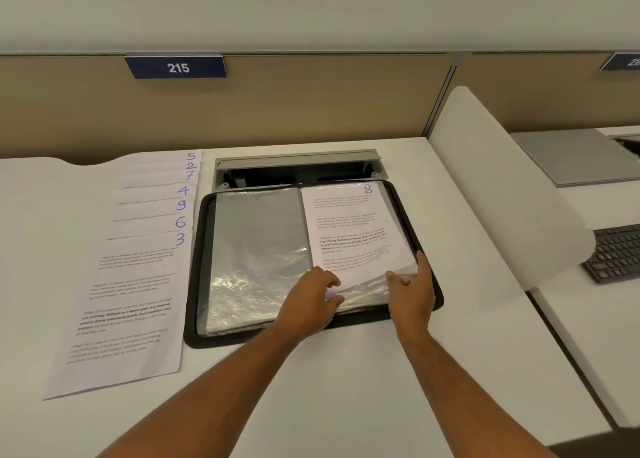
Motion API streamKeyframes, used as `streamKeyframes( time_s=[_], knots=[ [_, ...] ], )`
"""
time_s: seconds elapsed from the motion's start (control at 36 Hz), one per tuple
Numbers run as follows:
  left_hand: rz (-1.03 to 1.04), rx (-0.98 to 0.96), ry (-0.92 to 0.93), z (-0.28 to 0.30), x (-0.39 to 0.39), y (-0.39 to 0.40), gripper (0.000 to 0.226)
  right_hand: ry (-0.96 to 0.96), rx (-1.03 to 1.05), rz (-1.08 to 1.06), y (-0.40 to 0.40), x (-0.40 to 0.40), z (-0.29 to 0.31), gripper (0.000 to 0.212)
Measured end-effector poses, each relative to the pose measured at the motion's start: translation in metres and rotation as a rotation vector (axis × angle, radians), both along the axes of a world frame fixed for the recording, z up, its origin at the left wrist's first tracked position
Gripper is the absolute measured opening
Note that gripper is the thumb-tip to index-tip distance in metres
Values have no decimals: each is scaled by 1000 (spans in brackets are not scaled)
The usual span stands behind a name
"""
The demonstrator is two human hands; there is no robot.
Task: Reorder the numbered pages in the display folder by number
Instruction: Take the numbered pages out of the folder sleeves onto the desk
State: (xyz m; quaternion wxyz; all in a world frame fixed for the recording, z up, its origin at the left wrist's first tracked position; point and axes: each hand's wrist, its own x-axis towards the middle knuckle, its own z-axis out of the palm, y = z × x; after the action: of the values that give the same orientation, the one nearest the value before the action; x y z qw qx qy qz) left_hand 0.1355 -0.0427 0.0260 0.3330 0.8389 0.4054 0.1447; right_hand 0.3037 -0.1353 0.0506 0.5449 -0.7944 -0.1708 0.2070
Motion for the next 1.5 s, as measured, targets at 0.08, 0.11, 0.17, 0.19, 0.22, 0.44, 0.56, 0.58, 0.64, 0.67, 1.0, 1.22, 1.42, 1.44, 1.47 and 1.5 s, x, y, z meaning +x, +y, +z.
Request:
streamKeyframes(
  time_s=[0.08, 0.11, 0.17, 0.19, 0.22, 0.44, 0.56, 0.58, 0.64, 0.67, 1.0, 1.22, 1.42, 1.44, 1.47, 1.5],
  knots=[
    [-15, 65, 19, -1, 11, -5, 39, -31, -20, 9, 2, 3, 3, 80],
    [-17, 91, 20, -1, 14, -6, 41, -38, -24, 18, 3, 3, 4, 81],
    [-27, 142, 22, -2, 20, -8, 43, -49, -34, 36, 4, 4, 6, 81],
    [-35, 167, 26, -2, 22, -9, 42, -54, -40, 46, 5, 4, 7, 81],
    [-45, 189, 35, -1, 25, -9, 40, -61, -47, 57, 5, 5, 8, 80],
    [55, 158, 64, 2, 34, -5, 13, -164, -73, 111, -1, 17, -2, 74],
    [130, 114, 37, -3, 29, -3, 13, -588, -176, 149, -14, 21, -13, 62],
    [141, 109, 34, -3, 29, -4, 13, -794, -192, 179, -18, 20, -19, 55],
    [153, 108, 22, -3, 27, -4, 14, -1142, -108, 258, -23, 18, -32, 31],
    [158, 108, 18, -3, 27, -5, 14, -1246, -27, 341, -24, 14, -36, 19],
    [150, 109, -12, -2, 22, -6, 11, -1050, -326, 913, -7, -15, -73, 56],
    [187, 42, -29, -4, 9, -17, 6, -1150, -207, 854, -15, -13, -76, 40],
    [194, 36, 9, -17, -8, -39, 7, -1261, -105, 785, -28, -9, -67, 17],
    [195, 37, 15, -19, -10, -41, 7, -1267, -97, 782, -29, -9, -67, 12],
    [199, 37, 21, -20, -11, -43, 8, -1272, -88, 779, -32, -10, -67, 9],
    [204, 36, 26, -20, -12, -44, 8, -1273, -80, 775, -35, -11, -67, 8]
  ],
)
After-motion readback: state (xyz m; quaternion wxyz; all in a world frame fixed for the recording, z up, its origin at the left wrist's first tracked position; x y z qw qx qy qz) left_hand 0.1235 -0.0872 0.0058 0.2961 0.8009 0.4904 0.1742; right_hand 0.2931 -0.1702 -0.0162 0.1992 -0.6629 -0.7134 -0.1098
